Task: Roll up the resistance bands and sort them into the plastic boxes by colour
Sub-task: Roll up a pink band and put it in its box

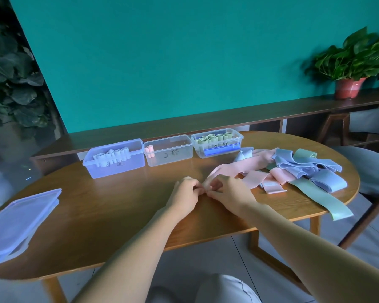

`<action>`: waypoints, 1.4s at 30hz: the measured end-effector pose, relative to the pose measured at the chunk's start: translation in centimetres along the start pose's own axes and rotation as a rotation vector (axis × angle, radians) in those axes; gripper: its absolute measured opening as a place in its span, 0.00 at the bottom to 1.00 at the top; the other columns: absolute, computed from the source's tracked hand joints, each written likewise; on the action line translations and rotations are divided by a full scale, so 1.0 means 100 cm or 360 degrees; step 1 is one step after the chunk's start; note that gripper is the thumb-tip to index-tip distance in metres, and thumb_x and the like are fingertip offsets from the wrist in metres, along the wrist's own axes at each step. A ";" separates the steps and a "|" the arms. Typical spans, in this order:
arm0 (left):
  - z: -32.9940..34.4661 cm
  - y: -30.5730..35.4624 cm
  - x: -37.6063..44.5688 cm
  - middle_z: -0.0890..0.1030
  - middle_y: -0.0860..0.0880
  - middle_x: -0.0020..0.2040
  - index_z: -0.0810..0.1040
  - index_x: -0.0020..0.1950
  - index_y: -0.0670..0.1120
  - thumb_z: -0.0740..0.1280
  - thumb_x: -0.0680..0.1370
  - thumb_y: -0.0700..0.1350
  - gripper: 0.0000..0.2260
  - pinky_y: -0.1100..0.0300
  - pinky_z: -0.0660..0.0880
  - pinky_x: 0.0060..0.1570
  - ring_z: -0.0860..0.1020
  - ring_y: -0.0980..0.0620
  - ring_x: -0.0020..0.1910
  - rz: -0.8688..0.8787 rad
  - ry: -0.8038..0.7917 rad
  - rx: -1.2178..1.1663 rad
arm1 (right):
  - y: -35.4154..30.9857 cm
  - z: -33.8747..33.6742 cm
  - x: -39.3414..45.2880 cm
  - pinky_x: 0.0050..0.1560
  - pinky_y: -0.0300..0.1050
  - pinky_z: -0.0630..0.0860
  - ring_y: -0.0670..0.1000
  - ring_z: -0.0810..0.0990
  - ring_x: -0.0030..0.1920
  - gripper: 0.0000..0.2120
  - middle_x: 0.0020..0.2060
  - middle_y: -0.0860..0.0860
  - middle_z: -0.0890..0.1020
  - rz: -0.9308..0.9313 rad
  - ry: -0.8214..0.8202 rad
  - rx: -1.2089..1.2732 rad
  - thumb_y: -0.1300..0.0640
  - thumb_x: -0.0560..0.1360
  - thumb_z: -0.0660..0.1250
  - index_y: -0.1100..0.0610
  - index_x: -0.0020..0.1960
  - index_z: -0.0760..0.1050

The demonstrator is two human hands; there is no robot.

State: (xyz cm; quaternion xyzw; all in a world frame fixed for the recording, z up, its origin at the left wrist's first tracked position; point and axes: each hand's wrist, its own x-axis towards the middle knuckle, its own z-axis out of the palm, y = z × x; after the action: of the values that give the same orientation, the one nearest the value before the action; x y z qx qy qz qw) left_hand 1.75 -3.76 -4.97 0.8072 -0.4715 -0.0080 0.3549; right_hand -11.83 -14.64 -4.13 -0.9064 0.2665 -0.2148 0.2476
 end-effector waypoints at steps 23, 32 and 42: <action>-0.198 0.084 -0.022 0.85 0.55 0.44 0.86 0.50 0.47 0.68 0.80 0.44 0.06 0.71 0.71 0.43 0.80 0.58 0.44 0.0279 0.0599 -0.0131 | -0.157 -0.116 0.011 0.32 0.30 0.71 0.44 0.79 0.31 0.10 0.39 0.44 0.85 -0.0504 0.0269 0.0673 0.45 0.72 0.77 0.50 0.47 0.84; -0.260 0.103 -0.073 0.83 0.57 0.40 0.86 0.49 0.46 0.71 0.79 0.45 0.05 0.77 0.69 0.41 0.78 0.69 0.38 0.0280 0.0717 -0.0010 | -0.211 -0.123 -0.021 0.27 0.39 0.71 0.45 0.78 0.30 0.12 0.34 0.43 0.84 -0.0654 0.0147 0.0824 0.43 0.68 0.79 0.51 0.42 0.85; -0.302 0.114 -0.117 0.86 0.54 0.42 0.86 0.47 0.50 0.75 0.76 0.47 0.02 0.62 0.77 0.43 0.82 0.59 0.41 0.0225 0.0537 -0.0045 | -0.240 -0.138 -0.041 0.27 0.40 0.73 0.42 0.78 0.34 0.08 0.37 0.48 0.83 -0.0774 -0.0030 0.1005 0.54 0.73 0.78 0.58 0.45 0.83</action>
State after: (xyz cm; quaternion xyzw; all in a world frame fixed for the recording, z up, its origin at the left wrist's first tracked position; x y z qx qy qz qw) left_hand -2.82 18.81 20.50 0.7569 -0.4607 0.1457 0.4399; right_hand -13.13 0.85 19.18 -0.8242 -0.0374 -0.3302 0.4585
